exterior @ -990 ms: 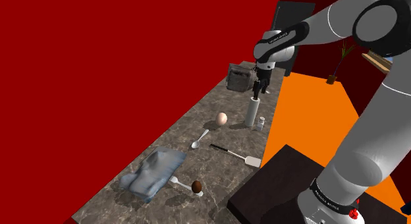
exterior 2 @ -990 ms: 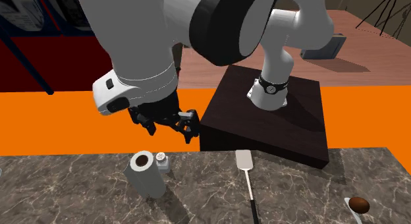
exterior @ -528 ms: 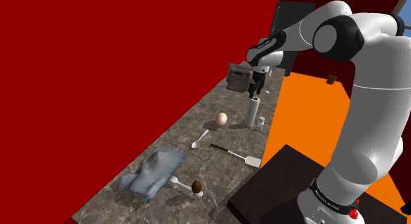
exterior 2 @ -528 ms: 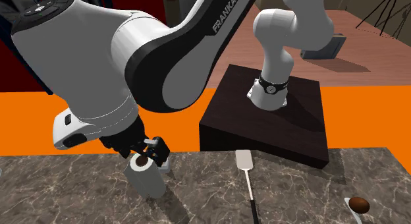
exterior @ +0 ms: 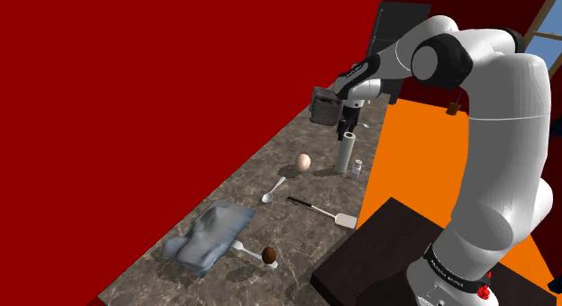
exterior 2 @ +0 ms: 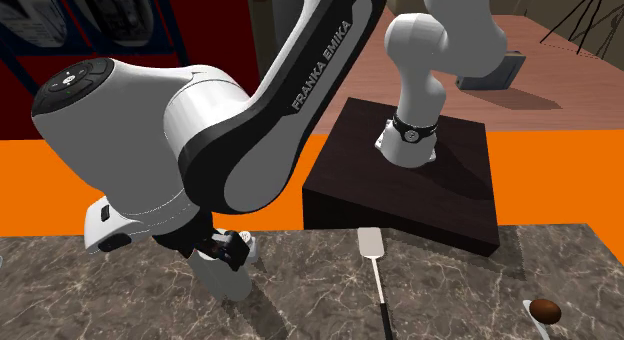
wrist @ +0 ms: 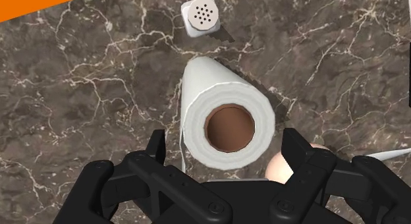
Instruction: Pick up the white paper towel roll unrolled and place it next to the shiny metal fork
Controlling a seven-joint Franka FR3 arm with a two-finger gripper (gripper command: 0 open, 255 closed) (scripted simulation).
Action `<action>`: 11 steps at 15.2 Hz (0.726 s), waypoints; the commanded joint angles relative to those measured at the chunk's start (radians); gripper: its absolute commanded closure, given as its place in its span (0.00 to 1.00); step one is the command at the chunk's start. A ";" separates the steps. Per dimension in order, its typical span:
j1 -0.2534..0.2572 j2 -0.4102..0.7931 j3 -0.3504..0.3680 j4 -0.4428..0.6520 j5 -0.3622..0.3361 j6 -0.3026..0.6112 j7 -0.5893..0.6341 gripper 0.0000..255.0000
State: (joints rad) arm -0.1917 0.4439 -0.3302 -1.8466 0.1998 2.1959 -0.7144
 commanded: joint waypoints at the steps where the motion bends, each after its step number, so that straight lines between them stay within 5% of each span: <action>1: -0.003 0.014 0.003 -0.001 0.006 0.015 -0.005 0.00; 9: -0.003 0.014 0.003 -0.001 0.006 0.015 -0.005 0.00; 10: -0.003 0.014 0.003 -0.001 0.006 0.015 -0.005 1.00; 11: -0.003 0.014 0.003 -0.001 0.006 0.015 -0.005 1.00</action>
State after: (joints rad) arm -0.1950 0.4575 -0.3275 -1.8475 0.2057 2.2109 -0.7191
